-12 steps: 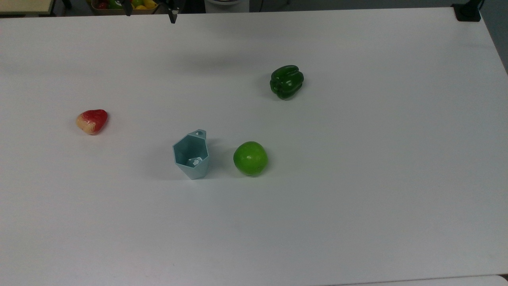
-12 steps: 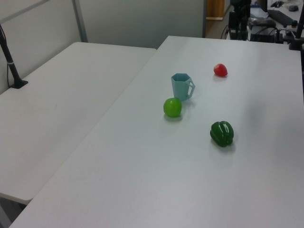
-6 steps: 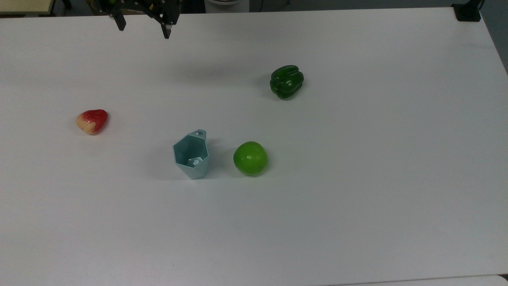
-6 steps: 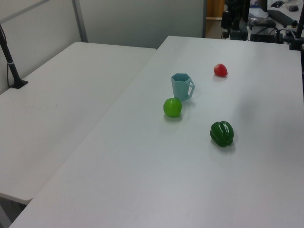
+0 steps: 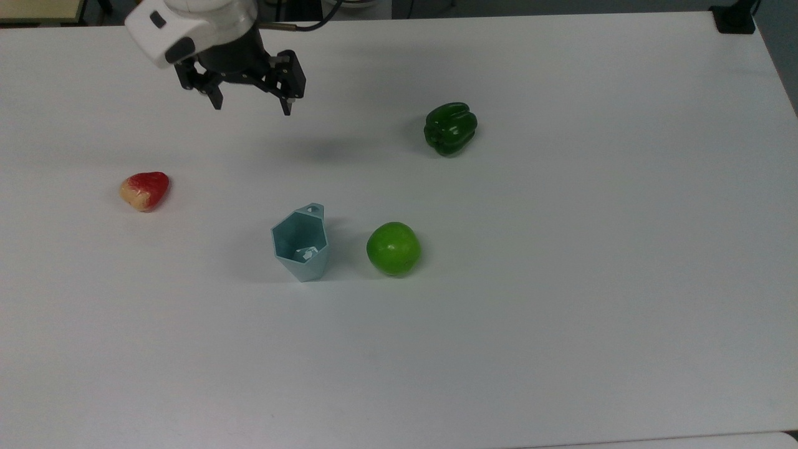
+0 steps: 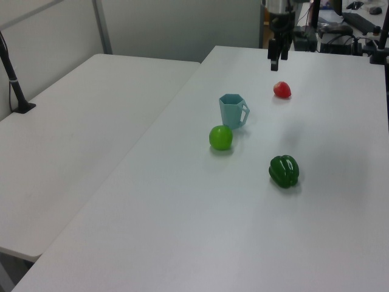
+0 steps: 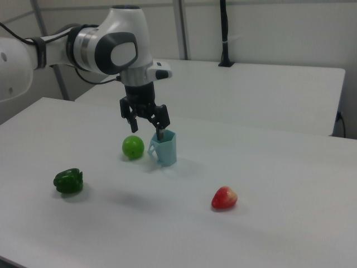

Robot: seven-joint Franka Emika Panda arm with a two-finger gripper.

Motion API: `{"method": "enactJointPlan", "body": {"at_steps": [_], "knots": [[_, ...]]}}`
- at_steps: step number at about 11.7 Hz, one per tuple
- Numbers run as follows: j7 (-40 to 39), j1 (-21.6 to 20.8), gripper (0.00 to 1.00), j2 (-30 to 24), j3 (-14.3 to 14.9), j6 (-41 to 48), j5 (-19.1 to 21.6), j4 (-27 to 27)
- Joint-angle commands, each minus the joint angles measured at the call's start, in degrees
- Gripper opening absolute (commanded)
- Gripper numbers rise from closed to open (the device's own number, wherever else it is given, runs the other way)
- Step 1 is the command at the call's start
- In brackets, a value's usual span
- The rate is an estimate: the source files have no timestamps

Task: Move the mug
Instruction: 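Move the open gripper down over the light-blue mug's rim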

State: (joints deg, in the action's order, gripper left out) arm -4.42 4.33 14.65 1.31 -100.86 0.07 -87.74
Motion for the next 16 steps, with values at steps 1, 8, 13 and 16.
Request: {"method": "enactJointPlan", "body": {"at_steps": [1, 8, 13, 16], "knots": [[-4.0, -1.0, 1.00, 2.1, 0.0, -3.2, 0.8, 0.3], [24.3, -2.4, 0.96, 2.1, -3.4, -25.8, -1.5, -13.1], [25.1, -2.7, 0.93, 5.9, -3.8, -30.8, -5.3, -13.2], [25.7, -2.8, 0.88, 7.8, -3.9, -33.2, -5.3, -12.9]]}}
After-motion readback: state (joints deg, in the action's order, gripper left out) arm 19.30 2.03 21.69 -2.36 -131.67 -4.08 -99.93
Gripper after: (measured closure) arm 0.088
